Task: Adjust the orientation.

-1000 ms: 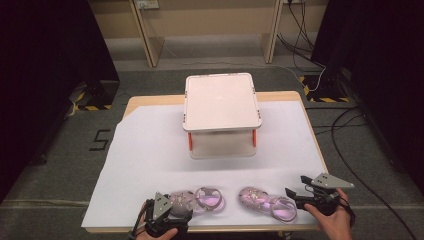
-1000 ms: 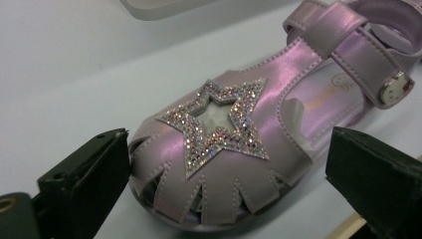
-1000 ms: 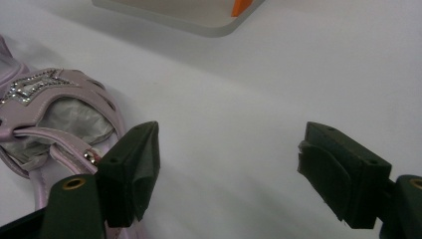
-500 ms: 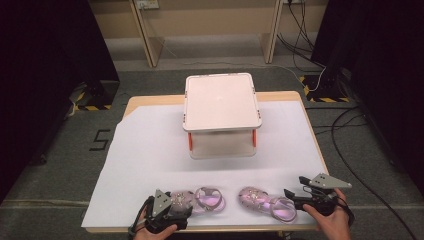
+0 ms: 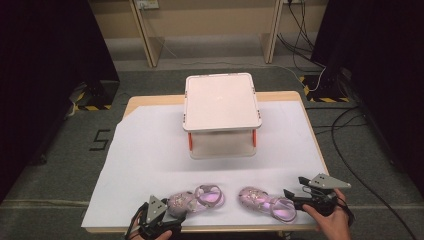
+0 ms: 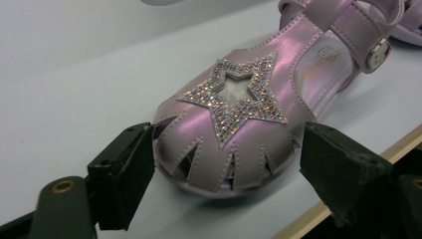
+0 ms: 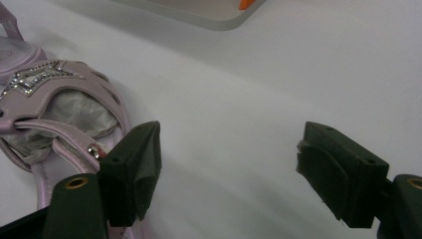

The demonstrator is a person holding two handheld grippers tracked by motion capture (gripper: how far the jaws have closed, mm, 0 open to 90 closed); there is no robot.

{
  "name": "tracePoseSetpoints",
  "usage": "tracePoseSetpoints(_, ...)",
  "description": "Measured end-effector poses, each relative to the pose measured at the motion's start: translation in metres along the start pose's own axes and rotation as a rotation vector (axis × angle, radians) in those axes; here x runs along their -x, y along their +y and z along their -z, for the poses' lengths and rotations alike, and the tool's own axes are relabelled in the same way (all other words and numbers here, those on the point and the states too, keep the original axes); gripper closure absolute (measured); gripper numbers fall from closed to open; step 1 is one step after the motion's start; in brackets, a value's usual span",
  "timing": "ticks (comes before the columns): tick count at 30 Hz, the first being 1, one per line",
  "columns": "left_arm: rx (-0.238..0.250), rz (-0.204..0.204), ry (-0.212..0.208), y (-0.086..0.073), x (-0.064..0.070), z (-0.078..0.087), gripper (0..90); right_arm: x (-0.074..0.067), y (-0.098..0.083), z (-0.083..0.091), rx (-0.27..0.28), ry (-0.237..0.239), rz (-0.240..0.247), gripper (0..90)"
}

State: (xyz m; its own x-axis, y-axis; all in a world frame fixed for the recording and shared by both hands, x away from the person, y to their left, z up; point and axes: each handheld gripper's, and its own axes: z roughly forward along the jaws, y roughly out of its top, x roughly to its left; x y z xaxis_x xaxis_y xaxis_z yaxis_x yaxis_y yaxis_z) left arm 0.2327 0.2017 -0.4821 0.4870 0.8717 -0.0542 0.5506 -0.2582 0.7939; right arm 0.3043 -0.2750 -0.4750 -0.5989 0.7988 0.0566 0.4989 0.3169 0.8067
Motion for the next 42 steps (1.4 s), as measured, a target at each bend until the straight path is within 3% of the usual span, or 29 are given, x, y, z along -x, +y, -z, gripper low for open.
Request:
tracePoseSetpoints(5, 0.013, -0.032, 0.004, -0.004, 0.004, 0.011, 27.4, 0.0, 0.0, 0.0, 0.001, -0.002, 0.001, 25.2)
tracePoseSetpoints(7, -0.027, -0.079, 0.007, -0.006, 0.005, 0.01, 28.6, 0.0, 0.0, 0.0, 0.003, -0.004, 0.003, 25.2)
tracePoseSetpoints(10, -0.042, -0.095, 0.023, -0.008, 0.003, 0.006, 30.3, 0.0, 0.0, 0.0, 0.002, -0.003, 0.002, 25.3)
tracePoseSetpoints(13, -0.034, -0.128, 0.065, -0.003, -0.001, 0.007, 33.5, -0.001, 0.0, 0.0, 0.002, -0.001, 0.002, 25.4)
tracePoseSetpoints(20, -0.049, -0.162, 0.085, 0.0, -0.014, 0.006, 36.4, -0.001, 0.0, 0.0, 0.005, -0.003, 0.001, 25.4)
tracePoseSetpoints(22, -0.057, -0.142, 0.103, 0.0, -0.02, 0.005, 37.7, -0.001, 0.0, 0.0, 0.005, -0.004, 0.001, 25.4)
tracePoseSetpoints(23, -0.057, -0.129, 0.093, 0.002, -0.023, 0.003, 37.1, 0.0, 0.0, 0.0, 0.006, -0.004, 0.005, 25.4)
tracePoseSetpoints(27, -0.059, -0.141, 0.092, 0.007, -0.029, -0.001, 34.0, 0.0, 0.0, 0.0, 0.003, -0.002, 0.0, 25.4)
tracePoseSetpoints(29, -0.047, -0.116, 0.09, 0.009, -0.034, -0.005, 32.5, -0.001, 0.0, -0.001, 0.003, -0.003, -0.004, 25.4)
tracePoseSetpoints(32, -0.044, -0.111, 0.099, 0.011, -0.039, -0.01, 34.8, -0.001, 0.0, -0.001, 0.004, -0.003, -0.001, 25.4)
tracePoseSetpoints(37, -0.025, -0.075, 0.067, 0.019, -0.048, -0.022, 34.7, 0.0, 0.0, -0.001, 0.002, -0.003, -0.001, 25.4)
tracePoseSetpoints(42, -0.026, -0.054, 0.045, 0.02, -0.051, -0.021, 32.7, 0.0, 0.0, 0.0, 0.001, -0.001, -0.001, 25.4)
